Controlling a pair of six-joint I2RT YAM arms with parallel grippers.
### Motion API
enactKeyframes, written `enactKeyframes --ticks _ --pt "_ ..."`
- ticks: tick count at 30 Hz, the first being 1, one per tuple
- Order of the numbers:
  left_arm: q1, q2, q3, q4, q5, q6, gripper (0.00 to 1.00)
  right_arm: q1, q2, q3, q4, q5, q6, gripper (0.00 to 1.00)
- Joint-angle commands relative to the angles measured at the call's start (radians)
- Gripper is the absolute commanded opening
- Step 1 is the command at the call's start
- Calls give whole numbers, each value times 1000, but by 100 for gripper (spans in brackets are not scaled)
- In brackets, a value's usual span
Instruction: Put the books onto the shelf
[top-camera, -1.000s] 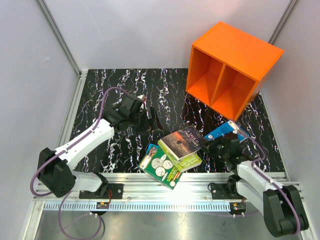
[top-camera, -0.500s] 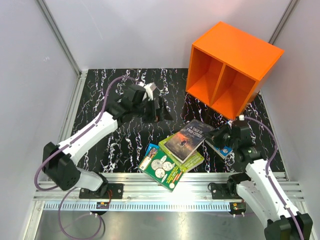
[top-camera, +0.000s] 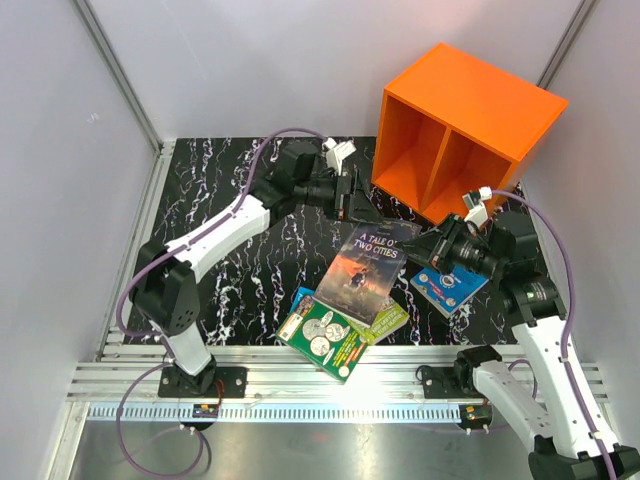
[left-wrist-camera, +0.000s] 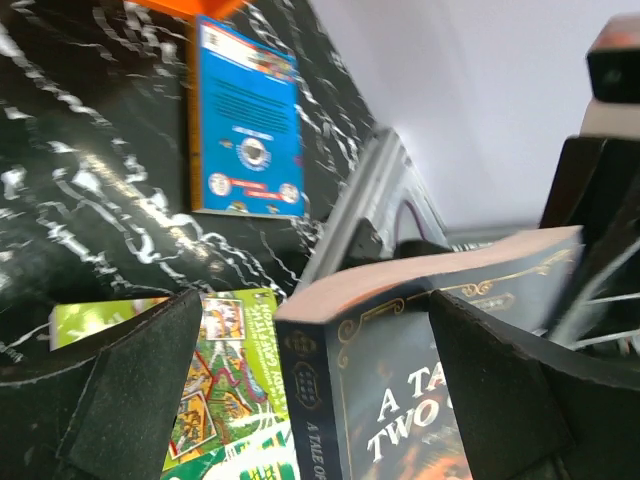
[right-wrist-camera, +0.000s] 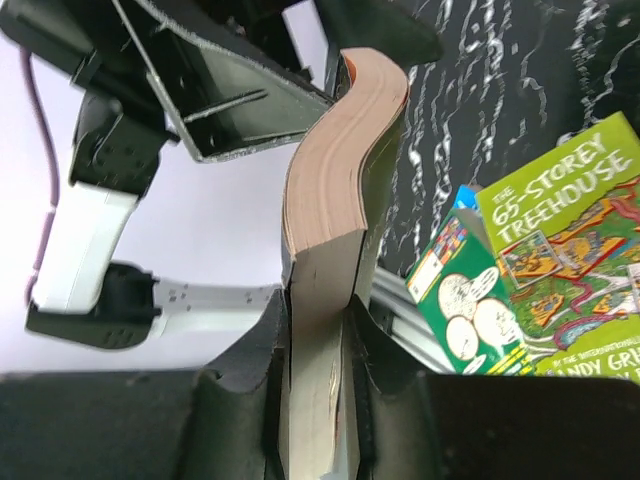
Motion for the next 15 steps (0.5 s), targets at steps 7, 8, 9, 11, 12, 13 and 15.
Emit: enactKeyframes --ticks 7,8,9,11,12,13,15 --pt "51 16 -64 591 430 -398 91 4 25 129 45 -224 -60 0" --pt "51 12 -86 683 444 -465 85 4 23 109 53 -218 -60 0" --pt "55 7 -139 860 453 -529 83 3 25 100 58 -210 -62 0" --pt "60 4 -182 1046 472 -738 80 4 23 75 62 -180 -68 0" --pt "63 5 -214 1232 475 -810 77 4 25 72 62 -169 -78 0" --pt "69 21 -225 1324 479 -952 76 4 29 69 62 -152 -85 0" --pt "71 47 -229 1572 489 -1091 71 4 40 64 79 -150 -97 0"
